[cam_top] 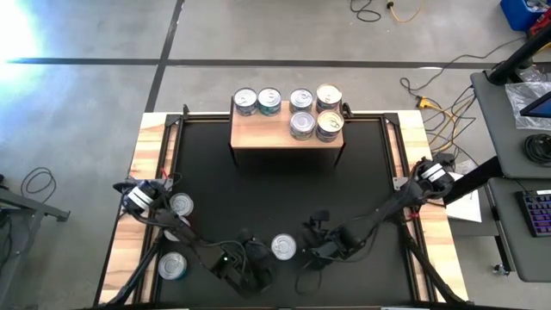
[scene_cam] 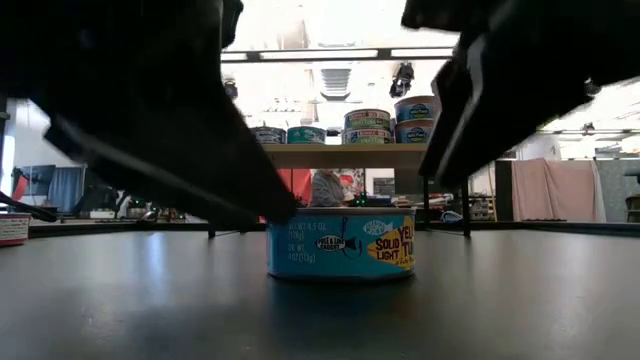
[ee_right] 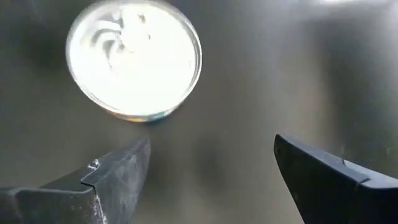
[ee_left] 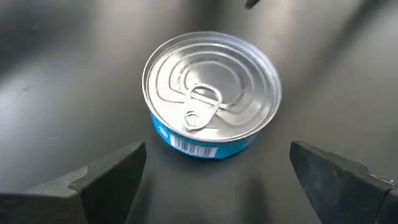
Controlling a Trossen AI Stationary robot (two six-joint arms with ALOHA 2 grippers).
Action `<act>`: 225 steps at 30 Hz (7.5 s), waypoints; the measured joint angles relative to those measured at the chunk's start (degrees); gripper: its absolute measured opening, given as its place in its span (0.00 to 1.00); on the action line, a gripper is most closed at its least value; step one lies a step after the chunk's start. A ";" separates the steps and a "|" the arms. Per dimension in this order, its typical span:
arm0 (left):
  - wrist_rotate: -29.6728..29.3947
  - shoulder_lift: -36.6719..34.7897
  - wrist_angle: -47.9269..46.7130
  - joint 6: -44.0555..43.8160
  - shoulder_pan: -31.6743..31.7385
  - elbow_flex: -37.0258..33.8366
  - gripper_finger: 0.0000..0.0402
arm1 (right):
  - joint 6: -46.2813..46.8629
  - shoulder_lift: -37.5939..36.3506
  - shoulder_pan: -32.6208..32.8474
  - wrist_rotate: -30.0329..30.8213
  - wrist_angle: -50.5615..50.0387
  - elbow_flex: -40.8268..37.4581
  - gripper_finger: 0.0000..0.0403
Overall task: Stack canned seafood by type on shelf
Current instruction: Put the top yellow-blue tuna can on the shelf
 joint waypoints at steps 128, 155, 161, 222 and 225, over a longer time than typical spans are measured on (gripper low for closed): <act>23.32 -37.58 -26.65 56.11 42.19 4.90 0.94 | -13.51 -11.05 -23.87 -1.21 -10.46 22.62 0.58; 53.60 -26.53 -23.59 81.65 71.34 4.89 0.97 | -32.55 5.25 -48.17 -28.19 2.26 32.45 0.02; 53.99 -25.40 -22.83 78.86 71.32 4.81 0.98 | -31.45 10.99 -48.68 -27.66 -2.04 38.30 0.02; 55.48 -26.34 -9.58 74.91 71.67 -1.84 1.00 | -36.62 13.80 -51.02 -29.51 -9.00 45.11 0.03; 54.98 -26.34 -9.49 74.93 71.75 -1.84 1.00 | -36.07 13.73 -51.03 -29.52 -8.57 43.09 0.03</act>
